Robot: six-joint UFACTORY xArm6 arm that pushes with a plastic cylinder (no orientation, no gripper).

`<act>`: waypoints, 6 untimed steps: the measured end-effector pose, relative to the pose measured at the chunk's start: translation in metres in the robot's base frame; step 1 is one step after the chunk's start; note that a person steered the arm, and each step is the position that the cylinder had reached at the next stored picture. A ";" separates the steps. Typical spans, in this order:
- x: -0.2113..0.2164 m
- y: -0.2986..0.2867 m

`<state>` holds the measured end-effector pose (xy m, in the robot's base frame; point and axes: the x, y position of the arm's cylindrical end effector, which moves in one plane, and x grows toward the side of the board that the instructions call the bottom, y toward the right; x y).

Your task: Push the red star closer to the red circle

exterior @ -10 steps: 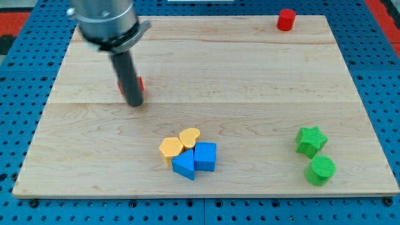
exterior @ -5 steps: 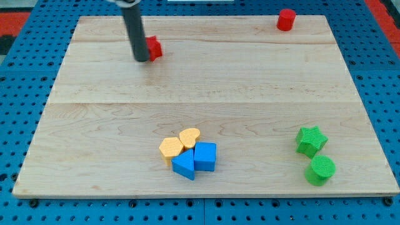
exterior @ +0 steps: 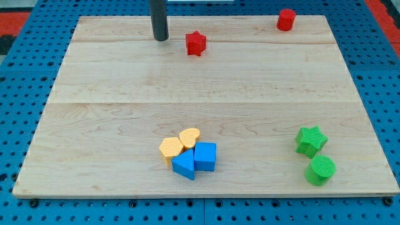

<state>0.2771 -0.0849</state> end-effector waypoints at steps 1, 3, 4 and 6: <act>0.030 0.055; -0.012 0.092; -0.023 0.115; -0.024 0.193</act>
<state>0.2529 0.1080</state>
